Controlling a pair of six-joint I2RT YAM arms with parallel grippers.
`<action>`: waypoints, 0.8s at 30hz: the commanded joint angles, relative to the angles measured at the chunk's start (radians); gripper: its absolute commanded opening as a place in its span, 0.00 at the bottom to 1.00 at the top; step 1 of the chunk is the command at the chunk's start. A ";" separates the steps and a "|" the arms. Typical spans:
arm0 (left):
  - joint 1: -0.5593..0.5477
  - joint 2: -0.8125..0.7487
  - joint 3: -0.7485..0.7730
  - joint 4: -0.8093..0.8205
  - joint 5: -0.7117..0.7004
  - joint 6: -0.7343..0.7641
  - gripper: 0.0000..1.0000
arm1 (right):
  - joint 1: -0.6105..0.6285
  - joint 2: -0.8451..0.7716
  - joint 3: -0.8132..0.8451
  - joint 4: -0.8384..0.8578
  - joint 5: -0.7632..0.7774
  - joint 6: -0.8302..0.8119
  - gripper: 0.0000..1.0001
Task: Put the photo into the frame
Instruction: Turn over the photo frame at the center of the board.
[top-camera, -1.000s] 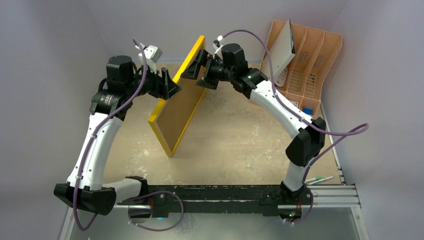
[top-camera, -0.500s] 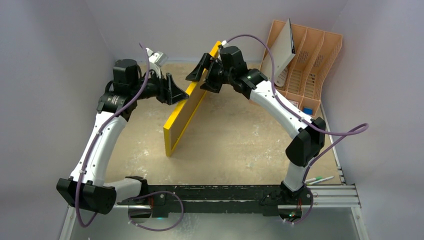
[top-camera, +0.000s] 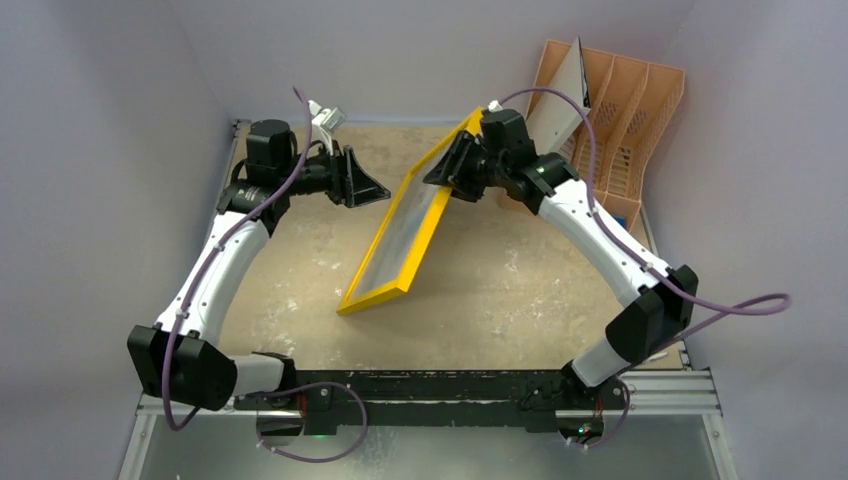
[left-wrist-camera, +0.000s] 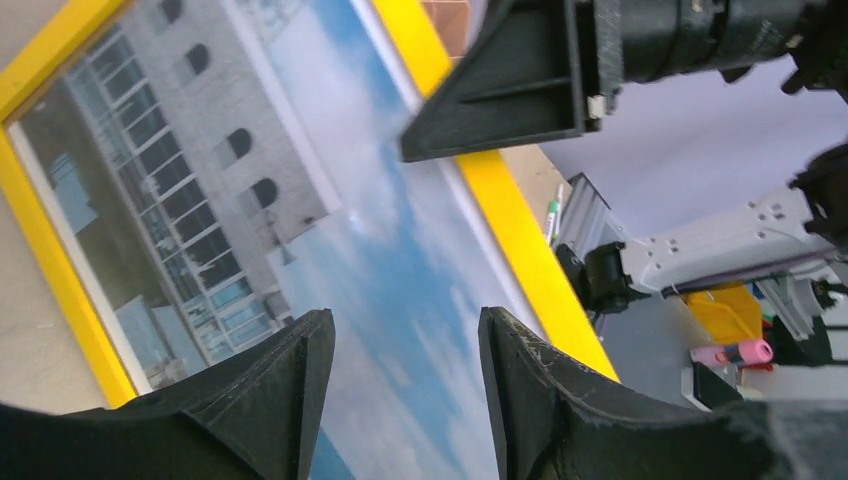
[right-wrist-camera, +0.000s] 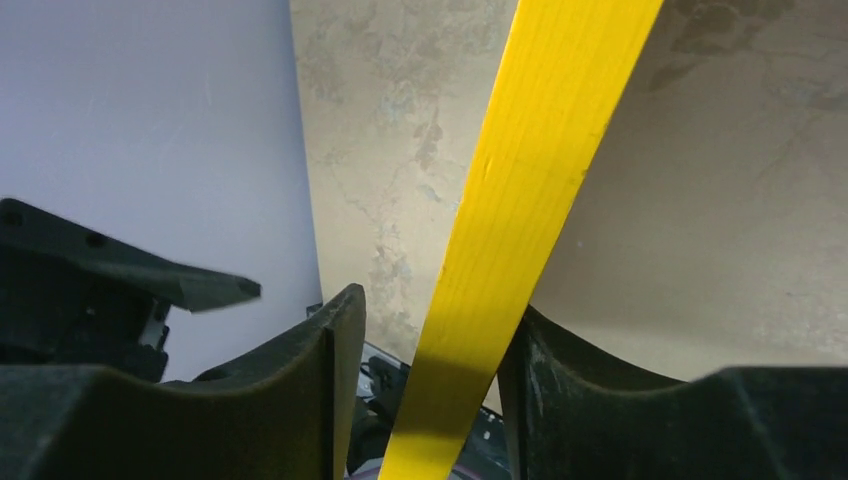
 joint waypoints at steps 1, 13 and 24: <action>0.002 0.030 0.032 -0.014 -0.151 0.007 0.57 | -0.070 -0.101 -0.159 0.180 -0.154 -0.060 0.50; 0.060 0.114 -0.044 -0.141 -0.667 -0.120 0.59 | -0.221 -0.130 -0.480 0.525 -0.465 -0.283 0.28; 0.186 0.120 -0.243 -0.125 -0.718 -0.178 0.60 | -0.257 0.124 -0.384 0.530 -0.662 -0.504 0.32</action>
